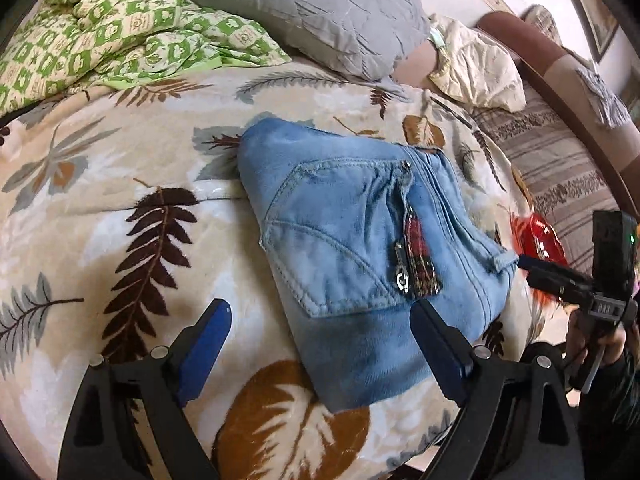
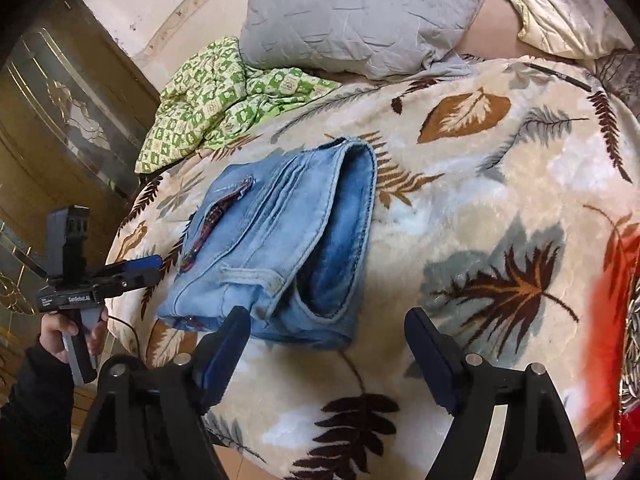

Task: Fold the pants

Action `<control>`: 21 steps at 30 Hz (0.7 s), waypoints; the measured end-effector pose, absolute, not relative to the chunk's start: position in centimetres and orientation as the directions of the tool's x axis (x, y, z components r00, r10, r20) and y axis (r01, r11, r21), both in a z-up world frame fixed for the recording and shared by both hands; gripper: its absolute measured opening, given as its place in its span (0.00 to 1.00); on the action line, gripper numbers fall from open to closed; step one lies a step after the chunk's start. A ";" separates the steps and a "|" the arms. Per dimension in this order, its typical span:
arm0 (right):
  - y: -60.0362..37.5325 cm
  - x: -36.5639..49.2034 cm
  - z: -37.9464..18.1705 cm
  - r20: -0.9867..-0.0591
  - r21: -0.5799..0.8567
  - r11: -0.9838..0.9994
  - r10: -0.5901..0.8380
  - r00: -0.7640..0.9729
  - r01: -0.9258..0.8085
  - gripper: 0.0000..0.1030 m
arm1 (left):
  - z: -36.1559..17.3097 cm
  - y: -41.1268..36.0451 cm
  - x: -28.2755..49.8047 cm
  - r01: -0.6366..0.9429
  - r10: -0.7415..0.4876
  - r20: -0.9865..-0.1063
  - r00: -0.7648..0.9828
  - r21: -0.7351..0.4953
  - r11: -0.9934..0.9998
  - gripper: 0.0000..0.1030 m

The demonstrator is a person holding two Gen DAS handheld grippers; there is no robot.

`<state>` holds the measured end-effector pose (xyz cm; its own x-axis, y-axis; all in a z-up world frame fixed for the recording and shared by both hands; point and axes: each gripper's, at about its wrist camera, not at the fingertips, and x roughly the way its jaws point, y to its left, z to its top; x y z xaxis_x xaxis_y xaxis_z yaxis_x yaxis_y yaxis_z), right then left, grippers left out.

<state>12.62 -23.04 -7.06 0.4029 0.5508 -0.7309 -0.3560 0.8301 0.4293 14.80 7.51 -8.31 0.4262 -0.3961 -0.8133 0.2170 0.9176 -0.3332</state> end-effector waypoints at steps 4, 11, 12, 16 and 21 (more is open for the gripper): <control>-23.0 12.0 -6.0 -0.741 0.369 0.862 0.498 0.450 -0.347 0.80 | -7.1 7.6 14.2 0.195 -0.332 -0.813 0.478 -0.270 0.943 0.88; -22.1 8.1 0.1 -0.676 0.200 0.930 0.360 0.643 -0.310 1.00 | -0.3 7.4 9.4 0.131 -0.142 -0.700 0.700 -0.070 0.989 1.00; -21.8 6.9 1.6 -0.644 0.166 0.941 0.329 0.690 -0.293 1.00 | 0.7 7.2 8.5 0.123 -0.133 -0.670 0.731 -0.063 0.990 1.00; -21.0 2.9 5.4 -0.571 0.095 0.972 0.230 0.788 -0.215 1.00 | 4.0 6.2 4.1 0.080 -0.103 -0.555 0.825 -0.066 0.995 1.00; -19.7 -2.8 7.4 -0.526 0.082 0.989 0.149 0.837 -0.124 1.00 | 4.3 3.9 -0.2 0.033 -0.071 -0.532 0.844 -0.081 0.996 1.00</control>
<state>-2.79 -19.67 7.39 0.8375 0.1486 -0.5258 -0.1239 0.9889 0.0822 -0.18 3.88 4.25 0.8437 -0.0710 -0.5321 0.0331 0.9962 -0.0806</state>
